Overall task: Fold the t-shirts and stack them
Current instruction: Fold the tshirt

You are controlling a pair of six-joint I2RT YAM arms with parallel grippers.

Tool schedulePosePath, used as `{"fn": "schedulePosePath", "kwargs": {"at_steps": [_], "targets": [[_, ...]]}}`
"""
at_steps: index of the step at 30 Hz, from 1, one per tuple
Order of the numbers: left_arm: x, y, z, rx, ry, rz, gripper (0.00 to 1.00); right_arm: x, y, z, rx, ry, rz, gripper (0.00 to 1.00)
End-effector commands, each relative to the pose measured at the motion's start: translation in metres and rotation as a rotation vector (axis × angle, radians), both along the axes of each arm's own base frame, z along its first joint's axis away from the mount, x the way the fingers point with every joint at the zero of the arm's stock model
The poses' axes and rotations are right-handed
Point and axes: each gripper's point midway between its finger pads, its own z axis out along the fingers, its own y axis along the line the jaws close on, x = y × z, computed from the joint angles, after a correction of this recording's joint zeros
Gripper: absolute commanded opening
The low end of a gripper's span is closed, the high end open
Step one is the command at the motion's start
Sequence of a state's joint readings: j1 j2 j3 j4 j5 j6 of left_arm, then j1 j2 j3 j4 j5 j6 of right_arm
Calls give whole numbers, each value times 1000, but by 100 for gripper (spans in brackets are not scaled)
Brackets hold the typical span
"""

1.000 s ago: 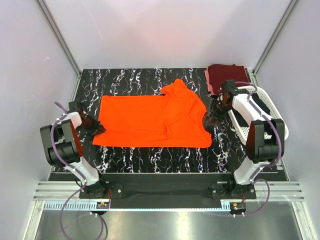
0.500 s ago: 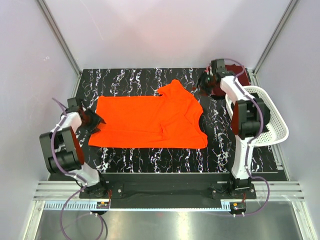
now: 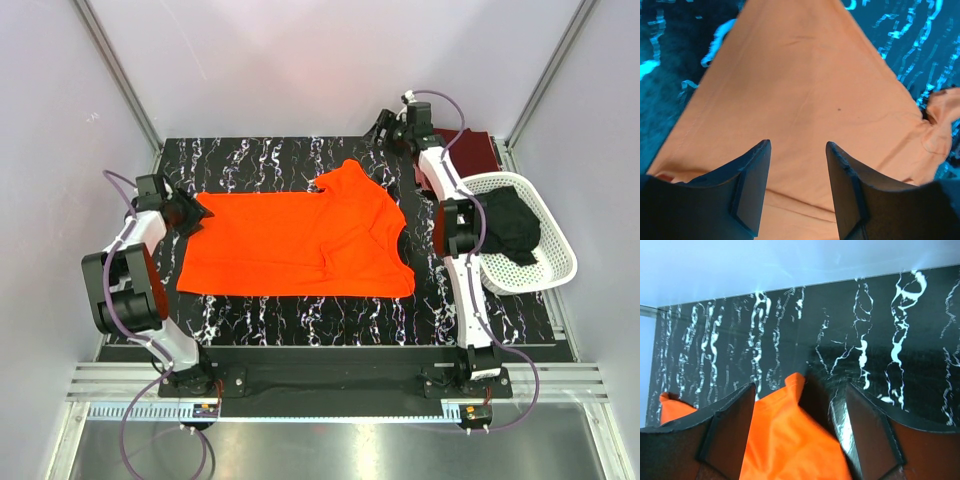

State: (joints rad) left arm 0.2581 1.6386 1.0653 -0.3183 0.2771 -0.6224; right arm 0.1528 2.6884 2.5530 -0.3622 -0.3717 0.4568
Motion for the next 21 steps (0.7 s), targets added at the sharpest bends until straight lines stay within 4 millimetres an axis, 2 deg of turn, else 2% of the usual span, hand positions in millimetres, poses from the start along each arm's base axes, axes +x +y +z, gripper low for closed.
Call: {"fn": "schedulePosePath", "kwargs": {"at_steps": [1,3,7,13,16,21], "targets": [[16,-10,13,-33,-100,-64,52,12,24,2,27,-91,53,79],[13,-10,13,-30,-99,-66,52,13,36,-10,42,-90,75,78],[10,-13,14,-39,-107,-72,52,12,49,-36,80,-45,63,74],[15,-11,17,-46,-106,-62,52,-6,79,-55,107,21,123,72],[21,-8,17,-53,-90,-36,52,-12,84,-64,126,61,128,70],[33,-5,9,-76,-69,-10,52,-12,79,-69,99,71,113,59]]}}
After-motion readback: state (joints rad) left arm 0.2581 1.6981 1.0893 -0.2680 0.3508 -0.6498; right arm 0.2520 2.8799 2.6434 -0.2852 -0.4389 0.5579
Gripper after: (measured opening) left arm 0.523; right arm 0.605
